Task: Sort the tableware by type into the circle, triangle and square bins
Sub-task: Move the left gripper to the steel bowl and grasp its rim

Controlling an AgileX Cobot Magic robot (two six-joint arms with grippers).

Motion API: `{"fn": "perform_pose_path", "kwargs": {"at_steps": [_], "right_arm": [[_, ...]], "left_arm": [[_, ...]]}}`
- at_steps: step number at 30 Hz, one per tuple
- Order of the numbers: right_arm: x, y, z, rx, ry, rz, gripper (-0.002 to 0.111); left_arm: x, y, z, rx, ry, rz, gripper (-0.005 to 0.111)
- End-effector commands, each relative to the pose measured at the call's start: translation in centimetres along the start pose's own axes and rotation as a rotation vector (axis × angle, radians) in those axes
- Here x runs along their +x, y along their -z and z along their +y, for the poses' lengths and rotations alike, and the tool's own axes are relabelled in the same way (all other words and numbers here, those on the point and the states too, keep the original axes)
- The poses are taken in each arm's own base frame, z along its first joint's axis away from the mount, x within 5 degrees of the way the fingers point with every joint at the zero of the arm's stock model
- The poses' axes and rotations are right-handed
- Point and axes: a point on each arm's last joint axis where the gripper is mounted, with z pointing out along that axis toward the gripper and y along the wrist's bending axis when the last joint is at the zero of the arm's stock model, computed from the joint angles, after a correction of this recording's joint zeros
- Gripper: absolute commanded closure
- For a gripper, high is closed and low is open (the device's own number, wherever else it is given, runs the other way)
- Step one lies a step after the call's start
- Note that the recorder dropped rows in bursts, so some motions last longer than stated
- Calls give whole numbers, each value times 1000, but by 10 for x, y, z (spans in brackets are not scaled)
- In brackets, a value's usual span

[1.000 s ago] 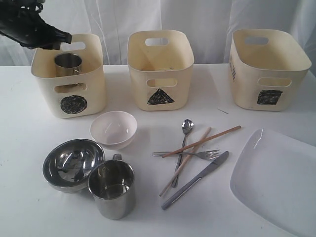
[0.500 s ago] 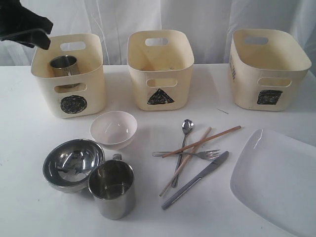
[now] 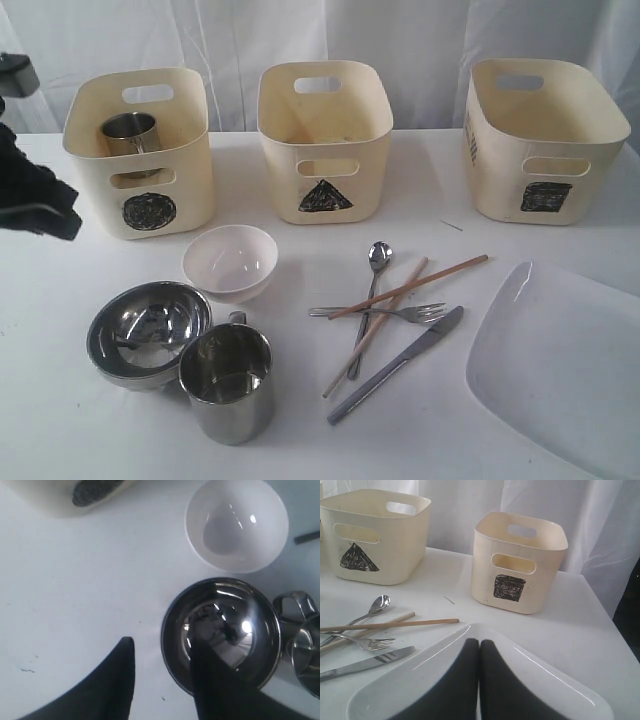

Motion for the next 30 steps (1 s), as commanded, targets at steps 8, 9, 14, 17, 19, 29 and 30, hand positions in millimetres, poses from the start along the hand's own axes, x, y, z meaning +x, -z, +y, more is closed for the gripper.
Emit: {"fn": "perform_pose_path", "kwargs": {"at_steps": [8, 9, 14, 17, 19, 29, 30], "right_arm": [[1, 0, 0, 5, 5, -5, 108], [1, 0, 0, 5, 5, -5, 108], [1, 0, 0, 5, 5, -5, 108], [1, 0, 0, 5, 5, -5, 108], [1, 0, 0, 5, 5, -5, 108], [1, 0, 0, 5, 5, -5, 108], [1, 0, 0, 5, 5, -5, 108]], "left_arm": [[20, -28, -11, 139, -37, -49, 64], [21, -31, -10, 137, -33, -45, 60], [29, -46, -7, 133, -13, -17, 37], [30, -56, -4, 139, -1, 13, 36], [31, -63, -3, 152, 15, 32, 36], [39, -100, 6, 165, 65, 132, 37], [40, -104, 7, 167, 72, 143, 37]]}}
